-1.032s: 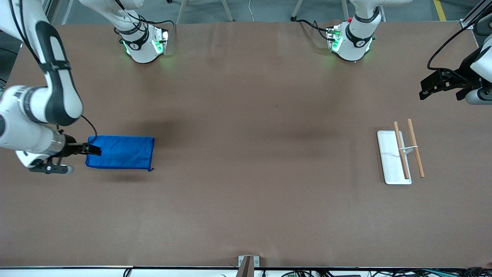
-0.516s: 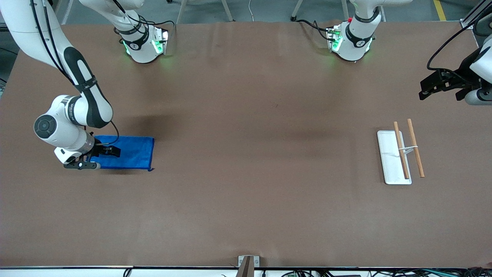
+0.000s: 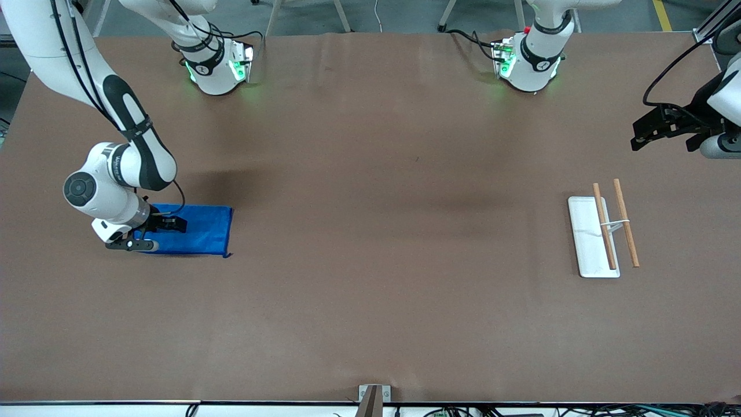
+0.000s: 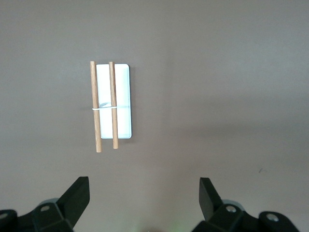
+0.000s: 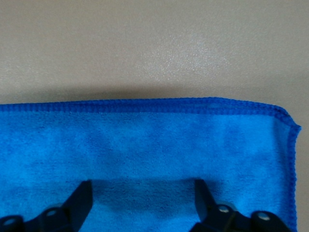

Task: Right arm passes towel to left arm to hang
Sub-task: 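Close the right gripper on the blue towel's edge, then lift the blue towel with the right gripper toward the table middle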

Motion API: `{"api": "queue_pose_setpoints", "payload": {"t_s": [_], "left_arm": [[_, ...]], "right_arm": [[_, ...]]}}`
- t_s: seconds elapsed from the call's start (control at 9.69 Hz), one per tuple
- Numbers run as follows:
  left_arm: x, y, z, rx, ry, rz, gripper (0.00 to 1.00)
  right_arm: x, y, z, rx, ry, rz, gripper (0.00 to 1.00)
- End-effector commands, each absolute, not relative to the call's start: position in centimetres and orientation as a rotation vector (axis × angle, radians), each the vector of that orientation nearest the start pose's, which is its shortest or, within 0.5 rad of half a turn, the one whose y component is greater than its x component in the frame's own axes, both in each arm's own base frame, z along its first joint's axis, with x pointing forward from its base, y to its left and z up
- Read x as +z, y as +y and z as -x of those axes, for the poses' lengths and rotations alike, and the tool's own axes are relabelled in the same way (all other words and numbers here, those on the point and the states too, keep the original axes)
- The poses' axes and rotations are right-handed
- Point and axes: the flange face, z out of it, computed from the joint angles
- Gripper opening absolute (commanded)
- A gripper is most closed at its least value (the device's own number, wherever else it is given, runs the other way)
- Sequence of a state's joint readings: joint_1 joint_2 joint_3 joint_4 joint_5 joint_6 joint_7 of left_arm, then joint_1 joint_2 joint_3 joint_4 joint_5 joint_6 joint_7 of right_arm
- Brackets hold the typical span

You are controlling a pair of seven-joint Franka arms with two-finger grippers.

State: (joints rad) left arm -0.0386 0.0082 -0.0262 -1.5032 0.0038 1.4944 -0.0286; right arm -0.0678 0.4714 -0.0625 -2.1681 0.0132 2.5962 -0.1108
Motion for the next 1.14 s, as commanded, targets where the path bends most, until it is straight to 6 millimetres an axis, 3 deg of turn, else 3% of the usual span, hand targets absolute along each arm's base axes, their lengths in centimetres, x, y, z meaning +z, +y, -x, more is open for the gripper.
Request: {"api": "queue_pose_setpoints", "payload": {"t_s": [0.0,0.21,0.41,0.52,0.83,0.93,1.03], "left_arm": [[62.8,-3.7,-55.2,0.086,0.046,3.115,1.0],[62.8,-3.7,-55.2,0.089,0.046,3.114,1.0],[62.7,-3.8,-55.2,0.091,0.048,3.114,1.0],[62.7,-3.8,-55.2,0.089,0.051,3.114,1.0],[62.7,-3.9,-55.3,0.089,0.058,3.113,1.0],[62.6,-3.8,-55.4,0.091,0.058,3.113,1.0],[62.6,-3.8,-55.4,0.091,0.065,3.111,1.0]], "right_arm": [[17.1,-7.4,-55.0,0.061,0.004,3.159,0.4],[17.1,-7.5,-55.0,0.059,-0.013,3.159,0.02],[17.2,-7.3,-55.1,0.071,-0.01,3.157,0.01],[18.3,-7.0,-55.4,0.101,-0.011,3.152,0.01],[27.1,-7.0,-59.8,0.155,-0.016,3.14,0.01],[30.1,-6.0,-60.7,0.149,-0.05,3.134,0.01],[33.5,-3.1,-62.0,0.14,-0.113,3.12,0.01]]}}
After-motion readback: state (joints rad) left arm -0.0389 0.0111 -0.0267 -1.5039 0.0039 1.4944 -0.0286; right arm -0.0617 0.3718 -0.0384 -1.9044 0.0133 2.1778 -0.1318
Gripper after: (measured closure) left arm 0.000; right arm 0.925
